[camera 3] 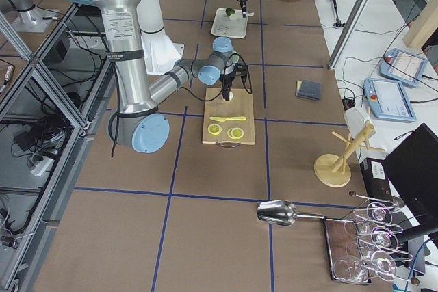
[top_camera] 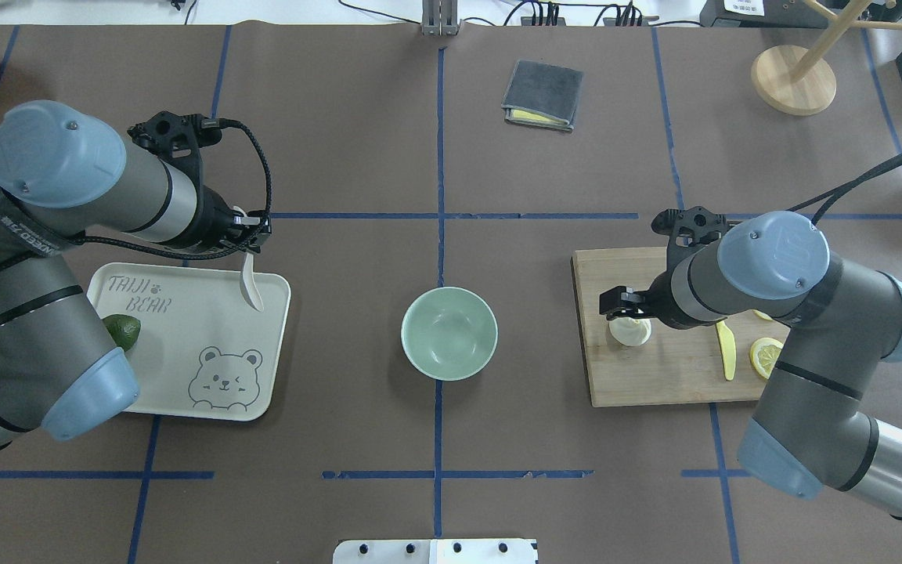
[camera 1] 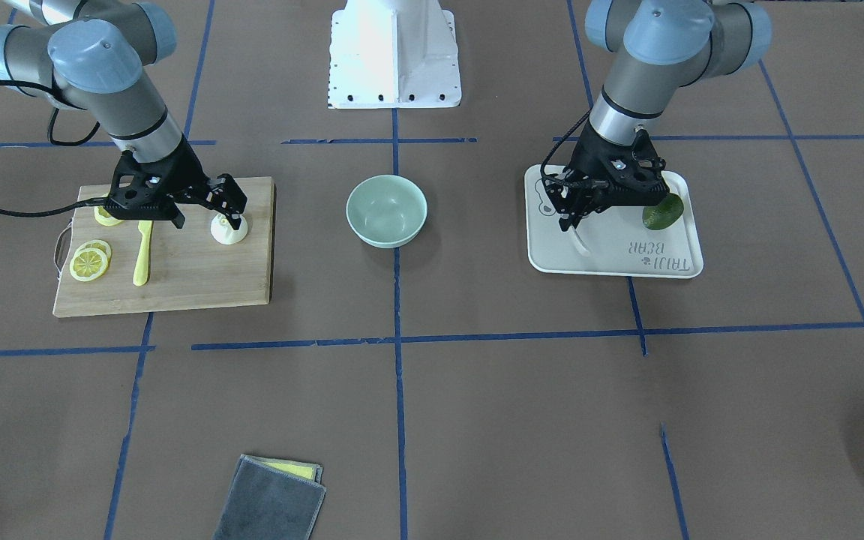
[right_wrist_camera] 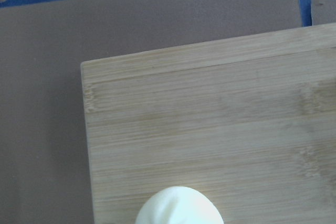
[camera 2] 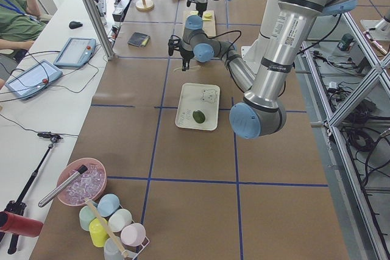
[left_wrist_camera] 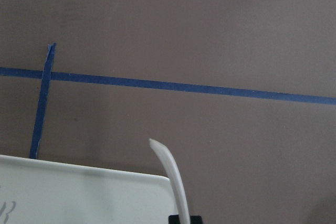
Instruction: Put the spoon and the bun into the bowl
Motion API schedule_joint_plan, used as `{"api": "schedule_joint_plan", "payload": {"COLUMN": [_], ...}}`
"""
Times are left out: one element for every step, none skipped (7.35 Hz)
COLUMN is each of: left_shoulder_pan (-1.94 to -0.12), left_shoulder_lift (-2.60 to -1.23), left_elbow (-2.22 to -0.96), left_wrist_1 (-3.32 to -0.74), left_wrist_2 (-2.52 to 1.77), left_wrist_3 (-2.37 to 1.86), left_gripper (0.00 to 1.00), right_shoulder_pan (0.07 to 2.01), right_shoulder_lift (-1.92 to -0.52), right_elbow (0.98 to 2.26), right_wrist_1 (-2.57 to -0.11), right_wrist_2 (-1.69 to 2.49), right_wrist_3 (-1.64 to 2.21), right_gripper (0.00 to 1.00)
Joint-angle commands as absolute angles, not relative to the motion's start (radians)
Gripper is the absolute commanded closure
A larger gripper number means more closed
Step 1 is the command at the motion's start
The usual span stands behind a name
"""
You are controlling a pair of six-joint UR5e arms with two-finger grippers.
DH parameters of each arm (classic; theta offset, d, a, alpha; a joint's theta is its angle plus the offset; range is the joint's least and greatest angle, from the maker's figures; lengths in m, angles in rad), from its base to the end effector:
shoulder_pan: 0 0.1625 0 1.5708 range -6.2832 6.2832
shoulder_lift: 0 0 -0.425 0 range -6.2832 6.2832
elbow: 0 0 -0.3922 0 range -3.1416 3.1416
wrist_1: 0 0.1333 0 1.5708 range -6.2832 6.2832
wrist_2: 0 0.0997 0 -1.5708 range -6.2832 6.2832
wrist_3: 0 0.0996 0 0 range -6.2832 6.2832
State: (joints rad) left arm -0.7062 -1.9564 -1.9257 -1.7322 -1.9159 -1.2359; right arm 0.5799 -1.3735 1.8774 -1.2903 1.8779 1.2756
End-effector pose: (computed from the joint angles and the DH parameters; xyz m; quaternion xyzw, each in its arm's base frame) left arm 0.3802 -0.4552 0.2716 0.0795 0.4493 -0.0901 0.8852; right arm -0.4156 -0.3956 0.3867 0.0320 -0.4020 0.0717 0.9123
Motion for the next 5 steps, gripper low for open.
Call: {"api": "schedule_joint_plan", "payload": {"left_shoulder_pan": [-0.706, -0.706, -0.706, -0.703, -0.700], "left_shoulder_lift": [-1.970, -1.970, -1.974, -1.999, -2.037], "left_elbow": [-1.922, -1.921, -1.921, -1.907, -1.876], "left_wrist_1": [-1.732, -1.732, -1.732, -1.732, -1.732], "left_wrist_2": [-1.914, -1.914, -1.914, -1.914, -1.916], "left_wrist_3": [-1.249, -1.249, -1.252, -1.284, -1.317], "left_gripper": [1.00, 1.00, 1.00, 1.00, 1.00], "right_shoulder_pan": [0.565, 0.561, 0.560, 0.560, 0.560], "right_shoulder_lift": [-1.365, -1.365, -1.365, -1.365, -1.365], "right_elbow": [1.858, 1.856, 1.852, 1.852, 1.853], "right_wrist_1": [-1.290, -1.292, -1.292, -1.292, -1.292], "right_wrist_2": [1.875, 1.875, 1.875, 1.876, 1.876], "right_wrist_3": [1.276, 1.276, 1.276, 1.276, 1.276], "right_gripper": [0.02, 0.08, 0.18, 0.33, 0.53]}}
